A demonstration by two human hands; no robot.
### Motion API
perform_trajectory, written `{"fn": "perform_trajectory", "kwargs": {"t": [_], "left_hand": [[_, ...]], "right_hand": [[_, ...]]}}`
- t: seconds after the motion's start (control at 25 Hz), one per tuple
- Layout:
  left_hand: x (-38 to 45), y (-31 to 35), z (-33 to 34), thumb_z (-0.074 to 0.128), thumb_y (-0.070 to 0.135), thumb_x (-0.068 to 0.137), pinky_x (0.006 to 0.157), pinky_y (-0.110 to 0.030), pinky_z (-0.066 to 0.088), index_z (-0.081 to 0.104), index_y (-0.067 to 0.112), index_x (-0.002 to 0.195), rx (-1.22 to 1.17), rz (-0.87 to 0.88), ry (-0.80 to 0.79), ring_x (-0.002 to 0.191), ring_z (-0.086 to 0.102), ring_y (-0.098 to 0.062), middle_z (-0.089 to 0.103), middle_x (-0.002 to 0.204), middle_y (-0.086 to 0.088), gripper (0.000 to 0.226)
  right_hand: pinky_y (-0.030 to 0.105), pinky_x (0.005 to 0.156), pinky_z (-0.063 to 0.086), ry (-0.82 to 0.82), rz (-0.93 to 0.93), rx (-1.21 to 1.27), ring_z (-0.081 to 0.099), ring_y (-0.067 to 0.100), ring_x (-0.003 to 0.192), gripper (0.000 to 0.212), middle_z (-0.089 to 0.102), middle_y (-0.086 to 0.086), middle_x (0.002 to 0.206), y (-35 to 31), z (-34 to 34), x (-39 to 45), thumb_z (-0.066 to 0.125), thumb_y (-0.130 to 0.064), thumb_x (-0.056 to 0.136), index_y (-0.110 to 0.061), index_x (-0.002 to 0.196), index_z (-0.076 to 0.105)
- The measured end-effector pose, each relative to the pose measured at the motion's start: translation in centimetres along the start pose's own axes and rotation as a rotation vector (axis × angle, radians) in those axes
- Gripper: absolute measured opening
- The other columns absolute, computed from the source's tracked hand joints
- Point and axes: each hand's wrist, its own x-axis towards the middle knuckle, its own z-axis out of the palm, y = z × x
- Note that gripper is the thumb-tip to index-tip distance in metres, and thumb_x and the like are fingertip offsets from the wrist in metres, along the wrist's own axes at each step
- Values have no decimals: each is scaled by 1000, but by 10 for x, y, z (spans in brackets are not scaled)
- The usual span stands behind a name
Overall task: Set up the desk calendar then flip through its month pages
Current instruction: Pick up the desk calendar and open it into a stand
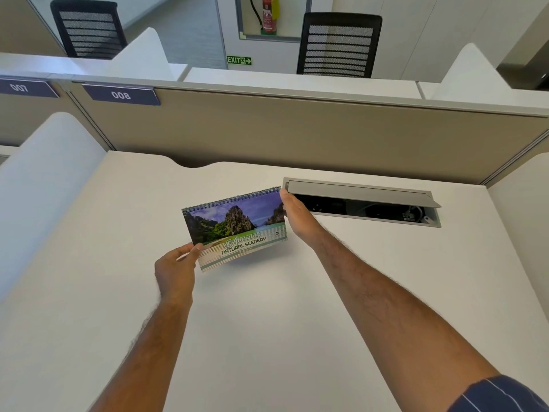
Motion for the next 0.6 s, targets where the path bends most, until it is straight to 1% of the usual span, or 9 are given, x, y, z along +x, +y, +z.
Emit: {"fn": "perform_trajectory", "kwargs": {"t": [0.04,0.08,0.16,0.2,0.28,0.32,0.4,0.52,0.6], "left_hand": [[-2,2,-1,83,33,93,74,-24,56,80,28,95,-6,9,-18,93,72,-17,79,97,6,6],[-2,2,-2,79,32,97,75,-23,55,78,29,94,-3,18,-52,96,72,-15,79,98,6,5],[-1,2,-5,68,28,105,82,-30,59,74,25,101,-7,0,-134,101,74,-20,80,104,-2,8],[0,4,-9,63,25,107,84,-34,60,72,22,105,-36,-23,-180,101,76,-23,81,106,-7,9],[2,10,-17,60,17,108,81,-35,60,70,16,110,-107,-35,-285,95,78,-22,82,105,-11,10],[4,14,-22,59,13,107,79,-34,59,69,14,112,-129,-17,-327,90,78,-20,82,106,-12,12],[4,28,-29,58,10,105,78,-32,58,69,13,116,-198,26,-363,87,75,-18,78,109,-14,16],[5,56,-33,55,18,108,81,-34,62,67,17,112,-389,64,-386,99,75,-23,75,118,-14,13],[6,76,-33,51,32,111,91,-39,65,65,20,113,-476,99,-438,111,76,-26,78,127,-11,19]], "right_hand": [[37,111,38,4,13,6,56,10,129,69,62,-11,138,-1,0,0,24,-74,98,-31,140,56],[39,110,38,9,26,13,58,11,126,71,65,-11,134,-3,-1,0,22,-76,96,-32,138,59],[38,103,39,16,44,36,63,11,116,72,71,-14,119,-6,-2,0,18,-77,96,-34,126,68],[38,103,38,16,50,46,63,12,114,71,72,-14,116,-7,-3,-1,17,-76,97,-35,119,71],[40,106,37,18,48,62,64,15,114,71,72,-9,115,-9,-4,-1,13,-73,100,-34,106,73],[40,108,38,20,47,84,65,15,111,73,73,-6,115,-10,-6,0,12,-70,102,-31,105,73],[38,108,40,23,58,150,67,15,105,78,75,-2,111,-9,-8,3,12,-67,103,-22,110,75],[35,108,42,17,94,205,66,19,116,84,73,3,123,-7,-12,3,10,-67,103,-14,128,70],[24,92,43,-2,81,217,65,14,113,85,73,2,124,-6,-13,2,8,-67,103,-14,128,70]]}}
